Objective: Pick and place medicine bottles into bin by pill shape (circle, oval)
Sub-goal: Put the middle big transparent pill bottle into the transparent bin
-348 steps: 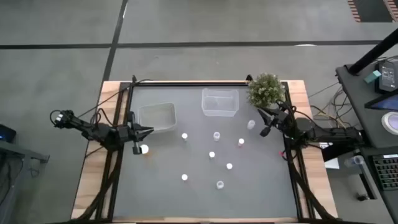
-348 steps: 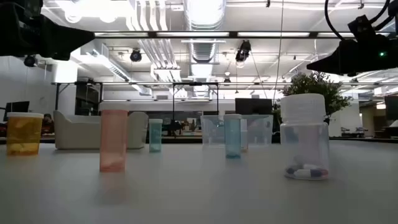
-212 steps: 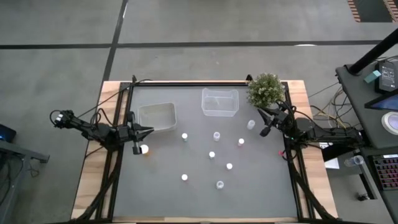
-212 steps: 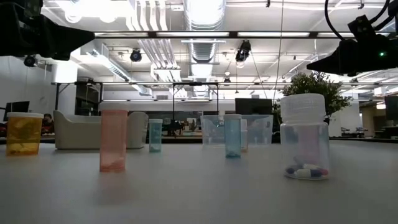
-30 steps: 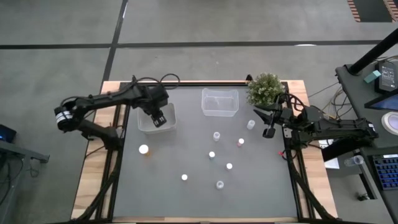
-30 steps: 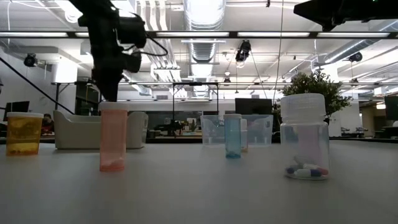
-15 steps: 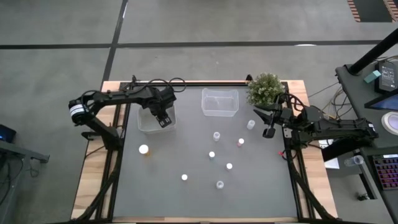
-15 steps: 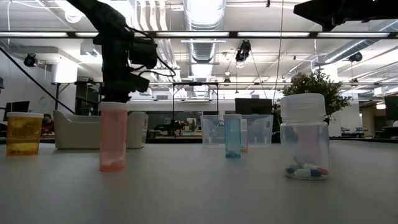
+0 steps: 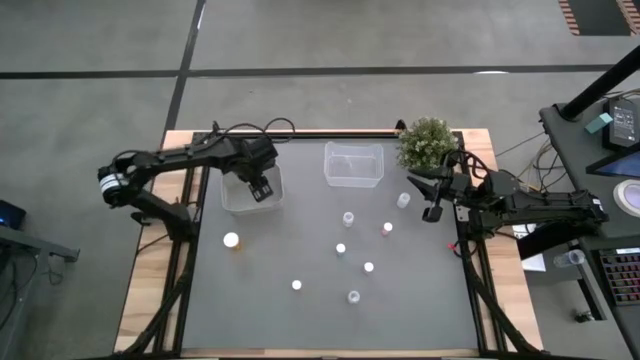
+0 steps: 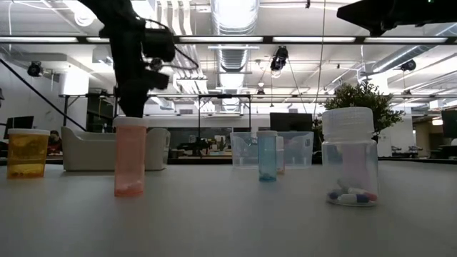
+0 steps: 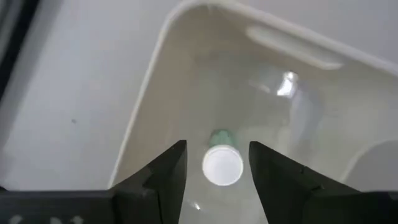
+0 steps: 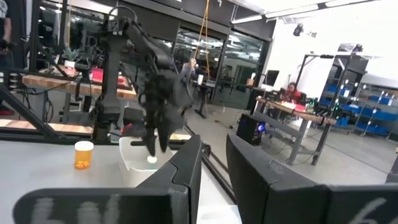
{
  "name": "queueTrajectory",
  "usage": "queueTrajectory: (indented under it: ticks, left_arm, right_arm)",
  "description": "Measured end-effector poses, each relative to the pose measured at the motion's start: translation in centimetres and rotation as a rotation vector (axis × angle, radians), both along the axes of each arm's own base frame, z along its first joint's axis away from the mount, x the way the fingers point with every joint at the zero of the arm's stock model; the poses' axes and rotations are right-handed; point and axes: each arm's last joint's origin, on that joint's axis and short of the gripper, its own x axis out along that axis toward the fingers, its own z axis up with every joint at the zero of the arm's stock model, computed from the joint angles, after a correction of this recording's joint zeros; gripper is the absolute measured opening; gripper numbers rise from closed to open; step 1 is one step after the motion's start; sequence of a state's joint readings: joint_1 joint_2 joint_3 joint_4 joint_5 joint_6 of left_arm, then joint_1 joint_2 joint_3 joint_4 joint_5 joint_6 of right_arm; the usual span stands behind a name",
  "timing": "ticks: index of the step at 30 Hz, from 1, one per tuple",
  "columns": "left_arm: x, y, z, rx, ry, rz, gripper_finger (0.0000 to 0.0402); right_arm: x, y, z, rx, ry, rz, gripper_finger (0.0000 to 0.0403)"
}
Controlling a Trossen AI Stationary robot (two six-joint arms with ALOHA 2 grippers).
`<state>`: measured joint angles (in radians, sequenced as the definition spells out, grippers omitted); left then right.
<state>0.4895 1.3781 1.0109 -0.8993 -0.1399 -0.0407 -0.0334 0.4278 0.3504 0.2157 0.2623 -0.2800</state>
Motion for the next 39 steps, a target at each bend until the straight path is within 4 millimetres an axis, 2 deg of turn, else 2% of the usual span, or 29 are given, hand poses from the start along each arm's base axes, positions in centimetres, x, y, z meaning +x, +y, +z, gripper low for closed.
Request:
queueTrajectory:
  ticks: [5, 10, 15, 19, 24, 34, 39]
  left_arm:
    - [-1.0, -2.1, 3.4, 0.071, -0.169, -0.032, 0.0157]
    - [-1.1, -5.4, 6.6, 0.162, -0.468, -0.144, 0.0157]
    - [-0.7, -8.9, 8.1, 0.235, -0.785, -0.312, 0.0157]
    - [-0.6, -11.0, 8.1, 0.246, -0.931, -0.405, 0.0157]
    - [-0.4, -12.9, 7.1, 0.228, -0.997, -0.490, 0.0157]
    - [0.5, -15.9, 4.2, 0.168, -1.067, -0.599, 0.0157]
    - [0.6, -16.5, 3.1, 0.161, -1.120, -0.614, 0.0157]
  right_arm:
    - [0.1, 0.0, -0.3, 0.057, -0.002, 0.004, 0.0068]
    - [0.1, 0.1, -0.1, 0.112, -0.031, 0.015, 0.0068]
    - [1.1, 0.4, -0.5, 0.133, -0.015, 0.046, 0.0068]
    - [2.0, 0.8, -0.4, 0.105, -0.034, 0.073, 0.0068]
    - [3.1, 1.3, 0.0, 0.100, -0.023, 0.100, 0.0068]
    - [6.3, 2.9, 0.5, 0.090, 0.072, 0.166, 0.0068]
    - [8.4, 3.8, 0.4, 0.080, 0.139, 0.187, 0.0068]
